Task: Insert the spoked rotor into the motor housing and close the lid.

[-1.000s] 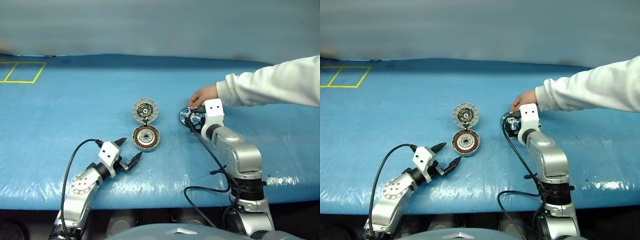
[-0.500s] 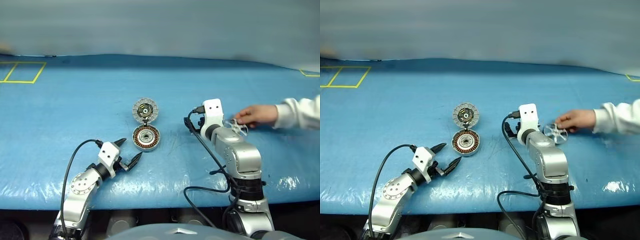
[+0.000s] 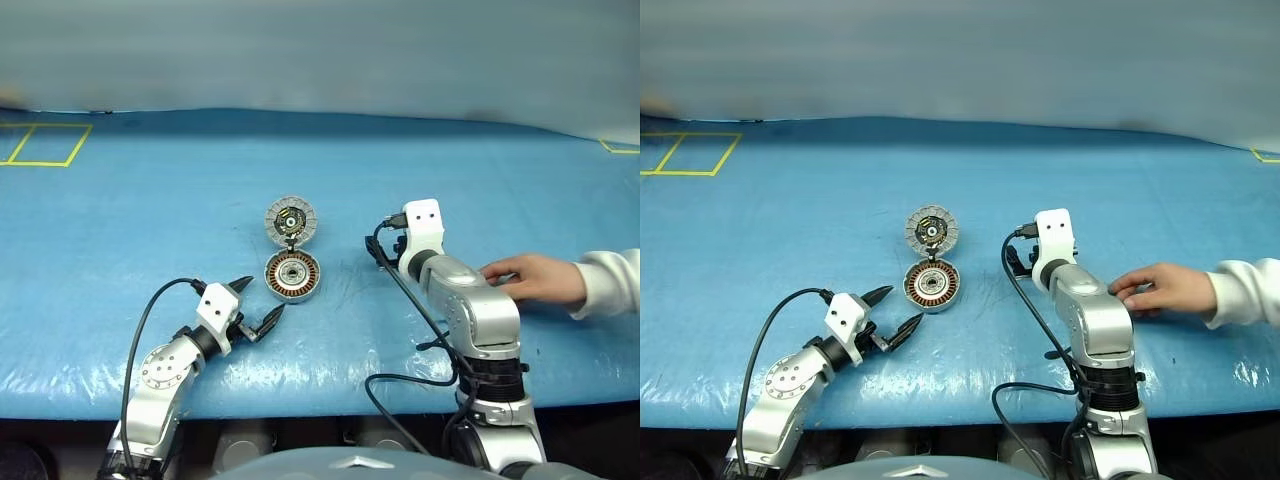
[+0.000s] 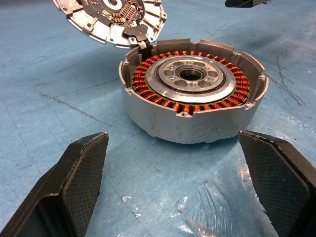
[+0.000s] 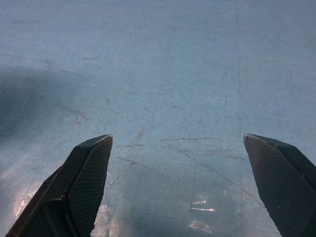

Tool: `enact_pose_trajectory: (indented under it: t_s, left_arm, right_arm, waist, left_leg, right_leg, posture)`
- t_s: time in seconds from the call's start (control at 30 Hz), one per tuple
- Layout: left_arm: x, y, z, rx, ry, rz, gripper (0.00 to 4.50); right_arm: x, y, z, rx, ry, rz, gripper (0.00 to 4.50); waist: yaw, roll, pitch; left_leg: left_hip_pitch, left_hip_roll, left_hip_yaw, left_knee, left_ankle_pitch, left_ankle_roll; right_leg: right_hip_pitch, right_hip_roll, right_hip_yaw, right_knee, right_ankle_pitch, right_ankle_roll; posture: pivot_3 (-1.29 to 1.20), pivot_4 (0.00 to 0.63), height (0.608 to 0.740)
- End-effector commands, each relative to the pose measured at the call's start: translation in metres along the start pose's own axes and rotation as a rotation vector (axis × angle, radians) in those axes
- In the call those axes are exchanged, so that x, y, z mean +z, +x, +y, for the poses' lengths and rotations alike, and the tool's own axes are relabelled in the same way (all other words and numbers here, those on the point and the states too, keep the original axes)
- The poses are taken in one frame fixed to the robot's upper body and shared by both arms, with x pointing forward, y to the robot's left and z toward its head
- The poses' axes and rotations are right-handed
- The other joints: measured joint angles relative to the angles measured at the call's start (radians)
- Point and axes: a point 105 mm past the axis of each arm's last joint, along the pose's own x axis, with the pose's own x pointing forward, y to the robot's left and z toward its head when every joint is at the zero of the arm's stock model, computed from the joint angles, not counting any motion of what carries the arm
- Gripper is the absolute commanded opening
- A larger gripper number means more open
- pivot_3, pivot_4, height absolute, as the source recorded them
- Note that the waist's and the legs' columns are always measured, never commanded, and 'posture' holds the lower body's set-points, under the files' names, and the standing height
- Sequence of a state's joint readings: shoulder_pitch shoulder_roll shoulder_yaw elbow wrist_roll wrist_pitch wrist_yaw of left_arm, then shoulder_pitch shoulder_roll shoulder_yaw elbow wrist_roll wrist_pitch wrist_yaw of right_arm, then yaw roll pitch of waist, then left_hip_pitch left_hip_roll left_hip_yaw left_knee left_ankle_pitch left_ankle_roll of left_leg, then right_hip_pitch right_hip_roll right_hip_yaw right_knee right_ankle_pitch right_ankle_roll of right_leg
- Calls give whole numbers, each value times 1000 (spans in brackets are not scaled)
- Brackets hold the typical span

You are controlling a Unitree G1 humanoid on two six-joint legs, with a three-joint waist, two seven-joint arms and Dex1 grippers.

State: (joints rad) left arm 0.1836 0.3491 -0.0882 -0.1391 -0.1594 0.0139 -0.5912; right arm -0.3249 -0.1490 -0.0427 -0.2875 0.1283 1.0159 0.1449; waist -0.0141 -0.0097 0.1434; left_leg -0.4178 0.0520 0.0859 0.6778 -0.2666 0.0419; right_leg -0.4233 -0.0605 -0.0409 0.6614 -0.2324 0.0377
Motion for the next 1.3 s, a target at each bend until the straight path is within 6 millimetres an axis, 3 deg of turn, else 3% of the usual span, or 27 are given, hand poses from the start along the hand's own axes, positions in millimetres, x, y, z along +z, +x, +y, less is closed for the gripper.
enact_pose_trajectory:
  t_s: [0.03, 0.37, 0.67, 0.83, 1.3]
  left_arm:
    - [12, 0, -1, -9, 23, -43, 4500]
    - [12, 2, -1, -19, 22, -49, 4500]
    - [13, 4, -4, -38, 14, -45, 4500]
    - [15, 4, -8, -56, -2, -62, 4500]
    - [18, 8, -16, -118, -2, -59, 4500]
  right_arm:
    - [8, -4, 4, 11, -6, -33, 4477]
    - [21, -12, -13, -109, 36, -134, 4477]
    - [27, -50, -41, -304, 205, -247, 4477]
    - [17, -81, -57, -428, 215, -243, 4477]
    - [-13, -121, -73, -477, 263, -31, 4477]
  waist:
    - [0, 0, 0]
    - [0, 0, 0]
    - [2, 0, 0]
    - [2, 0, 0]
    - [1, 1, -1]
  left_leg:
    - [0, 0, 0, 0, 0, 0]
    - [0, 0, 0, 0, 0, 0]
    - [0, 0, 0, 0, 0, 0]
    - [0, 0, 0, 0, 0, -1]
    - [1, 0, 0, 0, 1, -1]
  right_leg:
    - [0, 0, 0, 0, 0, 0]
    - [0, 0, 0, 0, 0, 0]
    - [0, 0, 0, 0, 0, 0]
    - [0, 0, 0, 0, 0, 0]
    - [0, 0, 1, 1, -1, -1]
  posture:
    - [0, 150, 740]
    - [0, 150, 740]
    - [0, 150, 740]
    - [0, 150, 740]
    - [0, 150, 740]
